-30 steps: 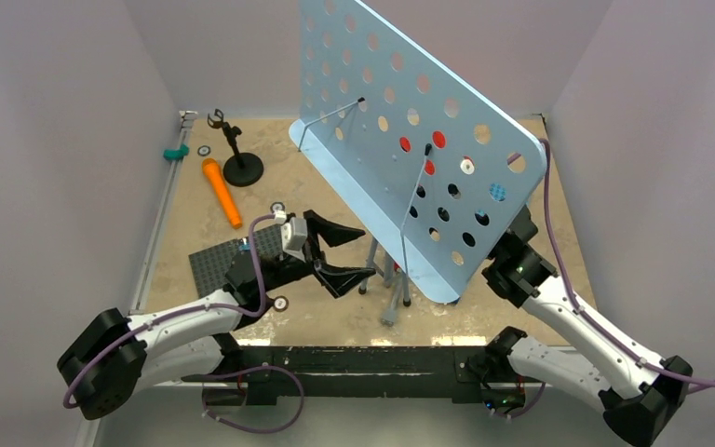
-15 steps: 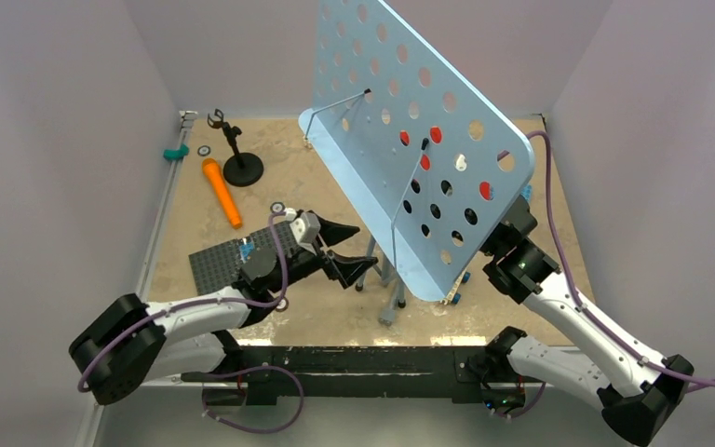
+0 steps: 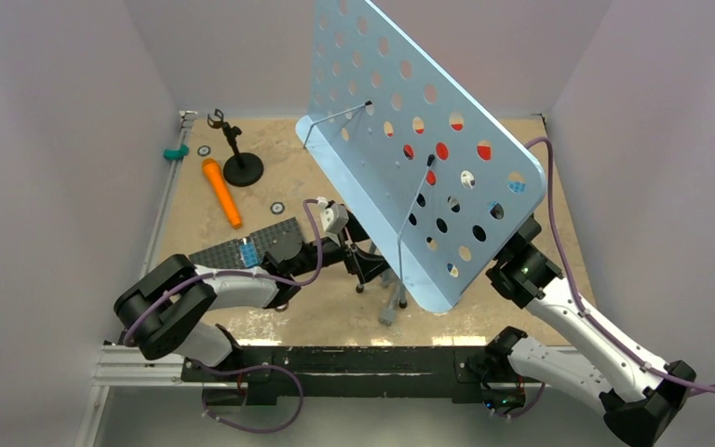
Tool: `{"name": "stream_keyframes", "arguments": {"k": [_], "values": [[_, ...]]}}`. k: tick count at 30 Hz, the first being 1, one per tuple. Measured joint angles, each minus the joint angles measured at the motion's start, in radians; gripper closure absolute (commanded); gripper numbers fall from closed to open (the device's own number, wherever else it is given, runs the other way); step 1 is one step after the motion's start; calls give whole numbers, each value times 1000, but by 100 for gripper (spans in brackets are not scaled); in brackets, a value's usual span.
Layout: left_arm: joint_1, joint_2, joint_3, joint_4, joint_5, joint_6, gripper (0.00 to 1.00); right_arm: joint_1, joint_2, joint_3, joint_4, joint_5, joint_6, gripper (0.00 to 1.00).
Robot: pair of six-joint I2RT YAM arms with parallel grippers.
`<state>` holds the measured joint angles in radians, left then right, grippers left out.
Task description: Pack up the instrument practice props
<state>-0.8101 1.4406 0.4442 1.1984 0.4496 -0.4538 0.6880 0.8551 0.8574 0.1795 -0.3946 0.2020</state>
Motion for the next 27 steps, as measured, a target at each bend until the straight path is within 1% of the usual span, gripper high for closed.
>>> {"name": "stream_keyframes", "arguments": {"k": [2,4,6,8,10,12,13,15,19,27], "values": [[0,26,24,5,24,-3,20,0,-3,-5,4,-15,0,100],[-2,45,39,9,44,-4,36,0,-8,-11,11,-18,0,100],[2,57,49,6,44,3,55,-2,-12,-15,14,-20,2,100],[1,59,52,12,65,2,72,-4,-13,-15,14,-16,3,100],[-11,58,53,4,79,6,84,-9,-13,-15,15,-16,5,100],[-16,52,53,6,94,80,92,-10,-11,-16,21,-11,8,100],[-19,45,53,0,96,104,99,-11,-10,-16,27,-7,12,100],[-26,24,53,-22,97,138,100,-13,-9,-18,38,1,22,100],[-37,-29,47,-101,57,153,100,-14,-6,-24,60,-5,31,100],[-51,-176,45,-314,-49,244,100,-13,16,-14,88,-19,31,100]]}}
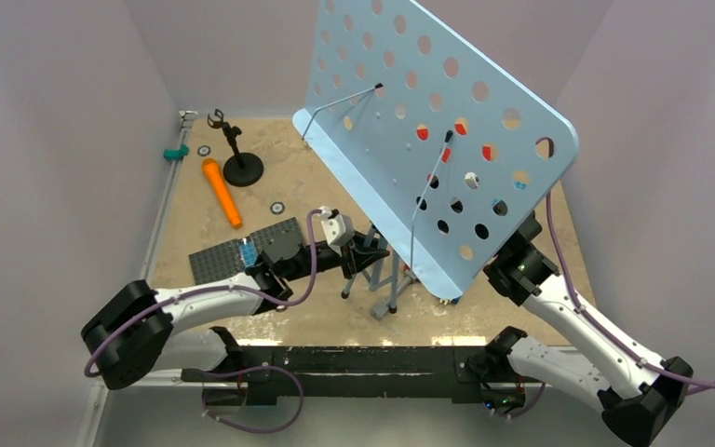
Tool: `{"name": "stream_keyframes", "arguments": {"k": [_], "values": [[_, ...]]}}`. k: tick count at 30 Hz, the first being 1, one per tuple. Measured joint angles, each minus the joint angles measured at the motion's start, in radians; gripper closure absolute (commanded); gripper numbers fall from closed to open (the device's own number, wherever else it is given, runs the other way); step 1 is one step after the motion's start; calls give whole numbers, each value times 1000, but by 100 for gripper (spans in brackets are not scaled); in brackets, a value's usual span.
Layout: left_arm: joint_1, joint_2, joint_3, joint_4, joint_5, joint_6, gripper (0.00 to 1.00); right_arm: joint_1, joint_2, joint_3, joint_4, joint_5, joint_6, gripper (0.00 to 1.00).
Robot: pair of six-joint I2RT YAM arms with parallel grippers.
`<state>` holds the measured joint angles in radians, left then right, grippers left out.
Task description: Pack up the instrument practice props
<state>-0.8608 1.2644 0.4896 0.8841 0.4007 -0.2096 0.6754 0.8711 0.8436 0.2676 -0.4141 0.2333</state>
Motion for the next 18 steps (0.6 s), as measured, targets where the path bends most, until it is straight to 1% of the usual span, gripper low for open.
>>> {"name": "stream_keyframes", "arguments": {"k": [7,11,13,18], "values": [[-8,-243,0,-223,-135,99,100,7,43,60,78,-20,66,100],[-11,-358,0,-309,-201,129,100,7,86,85,153,-27,127,100],[-13,-396,0,-345,-228,132,100,7,108,94,181,-26,163,100],[-47,-446,27,-478,-308,106,100,-9,171,127,181,-28,251,100]]}}
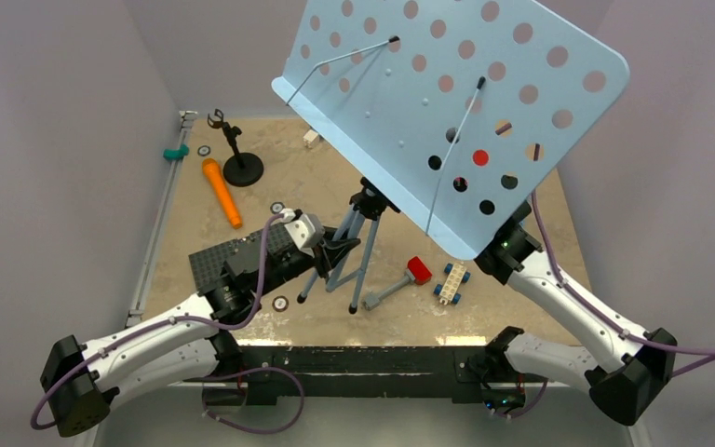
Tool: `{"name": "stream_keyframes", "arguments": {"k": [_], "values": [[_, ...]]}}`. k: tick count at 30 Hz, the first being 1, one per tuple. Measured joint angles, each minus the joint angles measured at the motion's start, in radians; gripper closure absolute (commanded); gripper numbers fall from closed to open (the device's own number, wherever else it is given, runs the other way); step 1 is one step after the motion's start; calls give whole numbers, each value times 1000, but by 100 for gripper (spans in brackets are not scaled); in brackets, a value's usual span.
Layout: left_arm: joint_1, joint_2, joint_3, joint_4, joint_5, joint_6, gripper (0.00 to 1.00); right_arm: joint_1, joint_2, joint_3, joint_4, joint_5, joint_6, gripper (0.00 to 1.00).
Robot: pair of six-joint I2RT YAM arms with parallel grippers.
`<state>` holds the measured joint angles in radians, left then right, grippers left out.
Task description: Pack up the instrument practice props
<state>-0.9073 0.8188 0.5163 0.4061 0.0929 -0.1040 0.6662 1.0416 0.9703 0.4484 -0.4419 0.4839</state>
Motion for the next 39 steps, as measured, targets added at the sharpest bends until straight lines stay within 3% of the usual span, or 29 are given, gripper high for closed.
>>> {"name": "stream_keyframes", "arguments": {"k": [8,17,25,39], "values": [[-60,-53,-16,-111,-121,-127,100,-50,61,-7,-28,-18,156,100],[-97,46,-84,-102,-200,-289,100,-128,149,-159,53,-42,290,100],[-113,104,-106,-81,-258,-347,100,-197,247,-244,170,-82,395,100],[-116,256,-106,-32,-364,-400,100,-264,516,-245,350,-174,513,100]]}}
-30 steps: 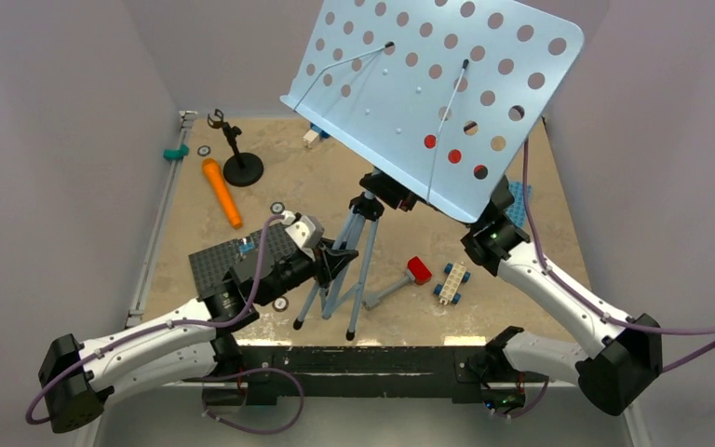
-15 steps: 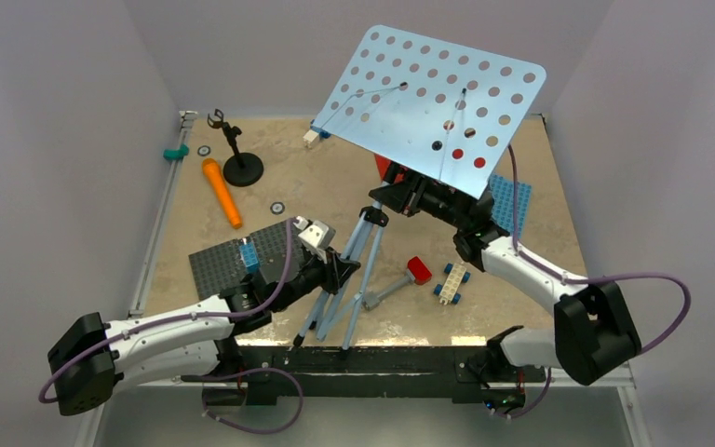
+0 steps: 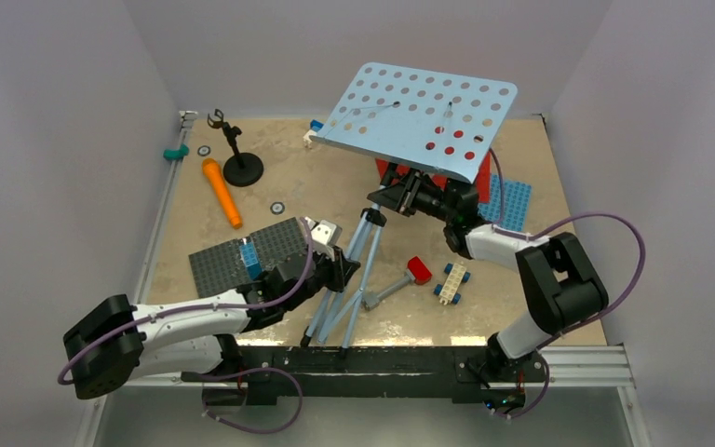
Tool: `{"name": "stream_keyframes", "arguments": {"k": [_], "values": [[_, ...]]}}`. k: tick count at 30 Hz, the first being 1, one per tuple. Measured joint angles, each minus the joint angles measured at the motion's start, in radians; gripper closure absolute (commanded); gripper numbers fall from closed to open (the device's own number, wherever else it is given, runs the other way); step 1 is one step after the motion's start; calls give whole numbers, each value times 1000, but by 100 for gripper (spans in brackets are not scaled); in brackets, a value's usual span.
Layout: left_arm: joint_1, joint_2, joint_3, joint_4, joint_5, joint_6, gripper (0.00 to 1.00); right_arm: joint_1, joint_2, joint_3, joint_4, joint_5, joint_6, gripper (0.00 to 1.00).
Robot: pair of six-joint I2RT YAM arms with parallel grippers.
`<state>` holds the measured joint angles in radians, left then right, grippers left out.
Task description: Pack up the instrument practice props
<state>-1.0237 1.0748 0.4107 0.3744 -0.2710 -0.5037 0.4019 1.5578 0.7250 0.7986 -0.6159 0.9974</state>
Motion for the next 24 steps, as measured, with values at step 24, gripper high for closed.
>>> {"name": "stream_keyframes", "arguments": {"k": [24], "values": [[3,394,-9,300,-64,-18,100,-97,405,71,55,-86,88,100]]}}
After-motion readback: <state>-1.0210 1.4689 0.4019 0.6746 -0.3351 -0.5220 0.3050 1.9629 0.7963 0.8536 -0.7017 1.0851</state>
